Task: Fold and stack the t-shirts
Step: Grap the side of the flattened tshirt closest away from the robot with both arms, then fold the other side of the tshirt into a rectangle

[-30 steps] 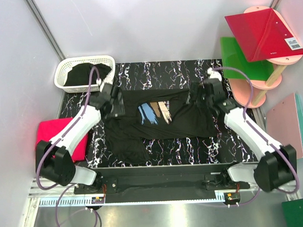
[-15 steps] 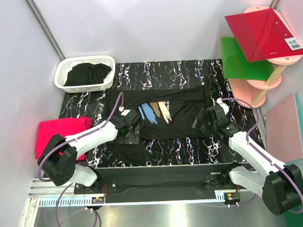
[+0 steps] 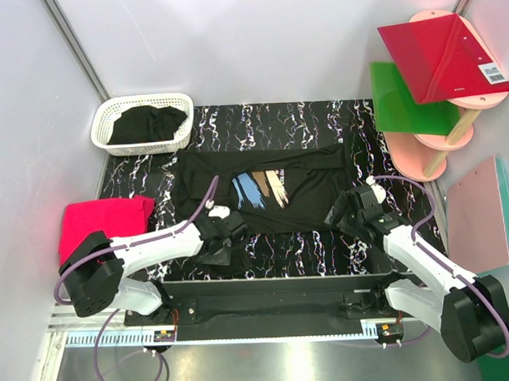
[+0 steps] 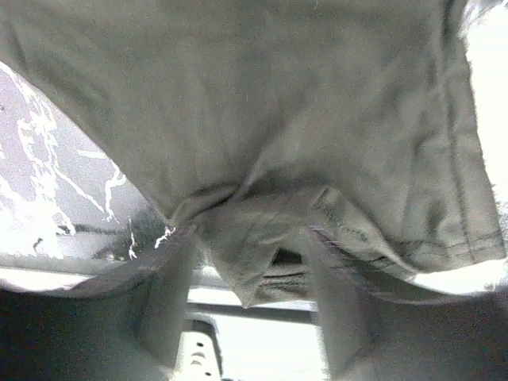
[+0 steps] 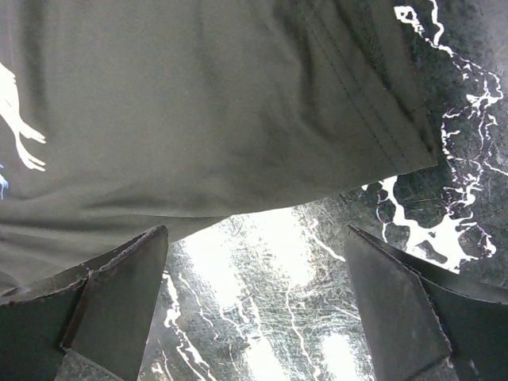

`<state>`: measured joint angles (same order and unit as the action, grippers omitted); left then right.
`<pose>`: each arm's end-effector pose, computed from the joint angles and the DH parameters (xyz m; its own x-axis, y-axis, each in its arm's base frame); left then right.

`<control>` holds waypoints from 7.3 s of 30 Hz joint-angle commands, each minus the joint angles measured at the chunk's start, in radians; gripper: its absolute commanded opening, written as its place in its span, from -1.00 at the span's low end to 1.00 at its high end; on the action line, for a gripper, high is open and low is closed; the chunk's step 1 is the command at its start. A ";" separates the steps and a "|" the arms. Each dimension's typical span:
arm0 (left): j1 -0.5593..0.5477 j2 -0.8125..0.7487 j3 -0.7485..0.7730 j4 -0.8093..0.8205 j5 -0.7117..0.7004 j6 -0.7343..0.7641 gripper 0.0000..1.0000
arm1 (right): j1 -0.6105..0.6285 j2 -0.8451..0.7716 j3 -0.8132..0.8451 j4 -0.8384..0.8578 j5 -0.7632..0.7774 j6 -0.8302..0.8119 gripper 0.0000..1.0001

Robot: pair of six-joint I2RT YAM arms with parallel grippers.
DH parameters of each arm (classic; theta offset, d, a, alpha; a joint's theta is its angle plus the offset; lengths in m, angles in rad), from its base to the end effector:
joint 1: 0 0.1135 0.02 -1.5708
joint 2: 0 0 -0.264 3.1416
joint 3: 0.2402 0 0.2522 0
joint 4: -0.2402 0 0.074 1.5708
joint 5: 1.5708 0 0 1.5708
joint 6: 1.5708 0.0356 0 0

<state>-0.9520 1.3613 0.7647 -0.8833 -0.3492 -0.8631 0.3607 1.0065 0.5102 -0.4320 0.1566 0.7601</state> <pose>0.1324 -0.1650 0.1767 -0.9434 0.0940 -0.3179 0.0469 0.9872 0.1525 0.1780 0.0612 0.1853 -0.7228 0.4547 -0.5203 0.3268 0.8884 0.3223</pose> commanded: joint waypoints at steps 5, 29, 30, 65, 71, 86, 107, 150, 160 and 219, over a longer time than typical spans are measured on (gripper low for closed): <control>-0.065 0.005 -0.027 -0.058 -0.051 -0.117 -1.00 | 0.003 -0.020 -0.022 -0.034 0.098 0.132 0.96; -0.209 -0.011 -0.045 -0.160 -0.059 -0.255 -1.00 | -0.005 -0.132 -0.121 -0.142 0.222 0.441 0.74; -0.211 -0.011 -0.045 -0.160 -0.059 -0.257 -1.00 | -0.005 -0.122 -0.116 -0.127 0.225 0.439 0.71; -0.087 0.076 0.271 -0.307 -0.462 -0.251 -1.00 | -0.006 -0.022 0.033 0.101 0.320 0.157 -1.00; 0.038 0.143 0.350 -0.235 -0.517 -0.125 -1.00 | -0.006 0.112 0.100 0.110 0.233 0.116 -1.00; 0.108 0.160 0.398 -0.190 -0.527 0.001 -1.00 | -0.008 0.003 -0.018 0.038 0.179 0.165 -0.25; 0.108 0.131 0.354 -0.183 -0.536 0.006 -1.00 | -0.040 0.036 -0.019 -0.088 0.218 0.306 0.64; 0.328 0.354 0.696 -0.109 -0.654 0.235 -1.00 | -0.045 0.567 0.376 0.242 0.296 0.021 -1.00; 0.389 0.429 0.814 -0.036 -0.666 0.335 -1.00 | -0.055 0.670 0.487 0.257 0.316 0.002 -1.00; 0.524 -0.208 0.311 0.149 -0.378 0.277 0.98 | 0.402 0.831 0.824 0.470 0.084 -0.714 0.93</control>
<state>-0.4290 1.2354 1.0740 -0.7864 -0.7692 -0.5564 0.6777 1.7290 1.2221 0.0555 0.2584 0.1944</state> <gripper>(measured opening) 0.987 0.973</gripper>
